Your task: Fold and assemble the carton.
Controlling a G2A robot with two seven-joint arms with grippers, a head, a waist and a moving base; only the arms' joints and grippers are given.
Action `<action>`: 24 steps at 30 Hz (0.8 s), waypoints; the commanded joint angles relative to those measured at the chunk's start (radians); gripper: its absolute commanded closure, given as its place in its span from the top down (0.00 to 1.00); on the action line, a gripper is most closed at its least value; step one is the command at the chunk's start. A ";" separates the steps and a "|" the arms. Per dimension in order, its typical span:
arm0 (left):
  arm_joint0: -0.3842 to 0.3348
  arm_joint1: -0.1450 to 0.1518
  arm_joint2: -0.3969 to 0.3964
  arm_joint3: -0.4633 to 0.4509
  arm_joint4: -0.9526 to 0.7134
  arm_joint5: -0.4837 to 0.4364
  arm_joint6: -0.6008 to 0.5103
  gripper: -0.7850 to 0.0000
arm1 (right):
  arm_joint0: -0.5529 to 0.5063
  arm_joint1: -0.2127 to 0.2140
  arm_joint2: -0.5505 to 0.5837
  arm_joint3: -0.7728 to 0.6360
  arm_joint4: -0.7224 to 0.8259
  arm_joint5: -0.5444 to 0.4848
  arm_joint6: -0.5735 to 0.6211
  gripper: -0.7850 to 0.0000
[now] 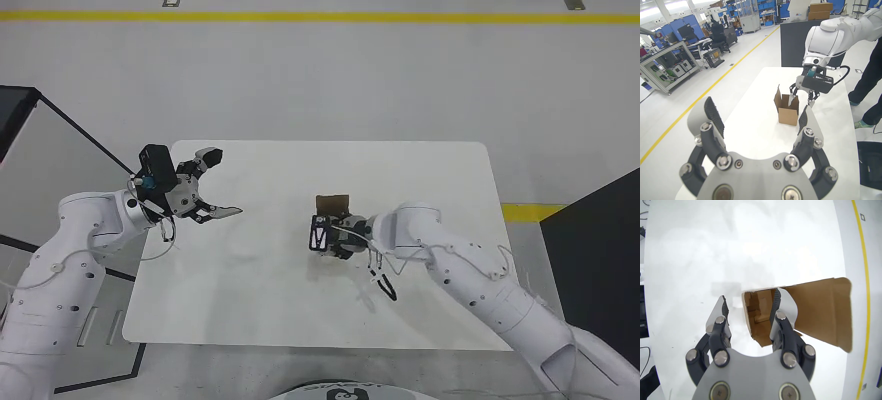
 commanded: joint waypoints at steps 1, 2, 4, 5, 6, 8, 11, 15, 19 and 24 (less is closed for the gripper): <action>0.000 0.000 0.000 0.000 0.000 0.000 0.000 1.00 | -0.033 0.016 0.055 -0.041 0.019 -0.008 -0.002 0.64; 0.000 0.000 0.000 0.000 0.000 0.000 0.000 1.00 | -0.053 0.025 0.081 -0.060 0.030 -0.013 -0.004 0.62; 0.000 0.000 0.000 0.000 0.000 0.000 0.000 1.00 | -0.095 0.040 0.140 -0.096 0.063 -0.025 -0.028 0.60; 0.000 0.000 0.000 0.000 0.000 0.000 0.000 1.00 | -0.117 0.048 0.174 -0.109 0.086 -0.030 -0.046 0.58; 0.000 0.000 0.000 0.000 0.000 0.000 0.000 1.00 | -0.139 0.057 0.211 -0.121 0.110 -0.037 -0.062 0.57; 0.000 0.000 0.000 0.000 0.000 0.000 0.000 1.00 | -0.186 0.072 0.281 -0.139 0.166 -0.058 -0.097 0.59; 0.000 0.000 0.000 0.000 0.000 0.000 0.000 1.00 | -0.246 0.089 0.361 -0.135 0.279 -0.105 -0.147 0.58; 0.000 0.000 0.000 0.000 0.000 0.000 0.000 1.00 | -0.265 0.096 0.395 -0.098 0.426 -0.151 -0.158 1.00; 0.000 0.000 0.000 0.000 0.000 0.000 0.000 1.00 | -0.265 0.096 0.395 -0.098 0.426 -0.151 -0.158 1.00; 0.000 0.000 0.000 0.000 0.000 0.000 0.000 1.00 | -0.265 0.096 0.395 -0.098 0.426 -0.151 -0.158 1.00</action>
